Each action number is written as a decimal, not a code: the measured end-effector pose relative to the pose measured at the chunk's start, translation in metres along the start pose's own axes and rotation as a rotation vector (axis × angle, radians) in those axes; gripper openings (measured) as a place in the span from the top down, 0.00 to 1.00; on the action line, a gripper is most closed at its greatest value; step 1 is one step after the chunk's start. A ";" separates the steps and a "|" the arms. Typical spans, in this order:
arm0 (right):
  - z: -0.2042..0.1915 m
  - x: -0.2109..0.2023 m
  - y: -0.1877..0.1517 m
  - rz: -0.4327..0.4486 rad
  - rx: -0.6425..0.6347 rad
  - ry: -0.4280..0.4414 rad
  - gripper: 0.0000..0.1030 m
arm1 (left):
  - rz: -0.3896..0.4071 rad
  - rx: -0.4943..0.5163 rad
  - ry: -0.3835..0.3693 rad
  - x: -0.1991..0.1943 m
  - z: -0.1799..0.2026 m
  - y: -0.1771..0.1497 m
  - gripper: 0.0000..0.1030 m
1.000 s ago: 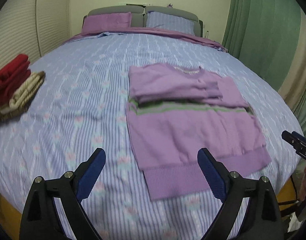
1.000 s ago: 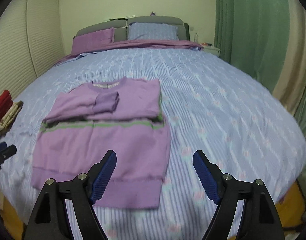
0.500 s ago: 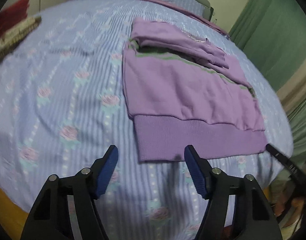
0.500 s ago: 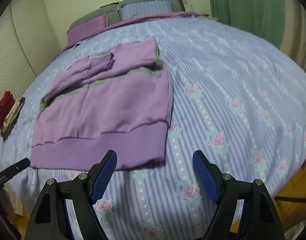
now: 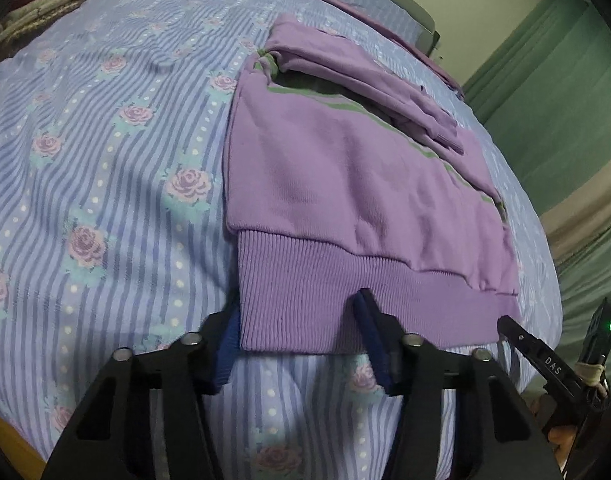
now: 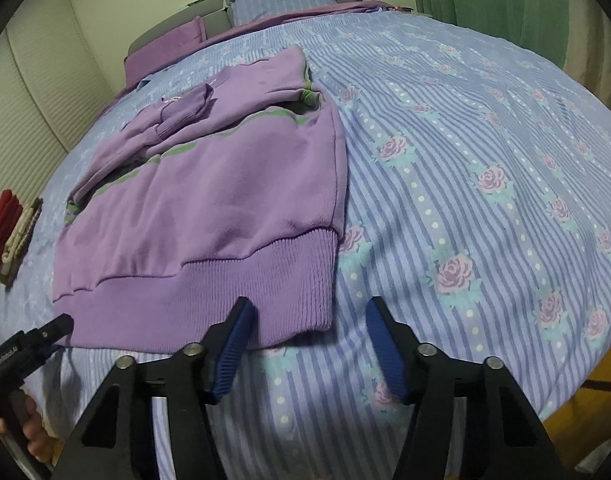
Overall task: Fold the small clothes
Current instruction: 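Grasp the ribbed hem with both grippers, then lift the hem with both grippers and fold it toward the collar, then release the hem and grasp the folded edge with both grippers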
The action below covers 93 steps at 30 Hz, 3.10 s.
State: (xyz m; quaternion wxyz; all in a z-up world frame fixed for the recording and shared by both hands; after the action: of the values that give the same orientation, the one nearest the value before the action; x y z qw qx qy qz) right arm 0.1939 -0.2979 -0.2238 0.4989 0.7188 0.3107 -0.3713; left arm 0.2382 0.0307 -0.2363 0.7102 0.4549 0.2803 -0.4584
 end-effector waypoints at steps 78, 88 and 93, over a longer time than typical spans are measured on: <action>-0.074 0.106 0.308 0.084 0.068 -0.002 0.91 | 0.023 -0.052 0.051 0.074 0.017 0.308 0.85; -0.072 0.104 0.308 0.124 0.017 -0.042 0.54 | 0.063 0.023 0.067 0.062 0.018 0.312 0.42; -0.079 0.077 0.297 0.174 -0.095 -0.071 0.52 | 0.203 0.190 0.237 0.025 0.031 0.309 0.28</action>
State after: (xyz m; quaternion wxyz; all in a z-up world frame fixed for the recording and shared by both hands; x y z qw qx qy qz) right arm 0.4956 -0.3092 -0.1264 0.5736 0.7050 0.2463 -0.3366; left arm 0.5279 0.0438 -0.1232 0.6686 0.5968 0.2700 -0.3520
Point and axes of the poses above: each gripper's, at about its wrist camera, not at the fingertips, and x roughly the way its jaws point, z to its right, y to its top, the point moved 2 cm from there along x, roughly the way its jaws point, and after that the axes turned 5 degrees about -z, right-handed, at the moved point
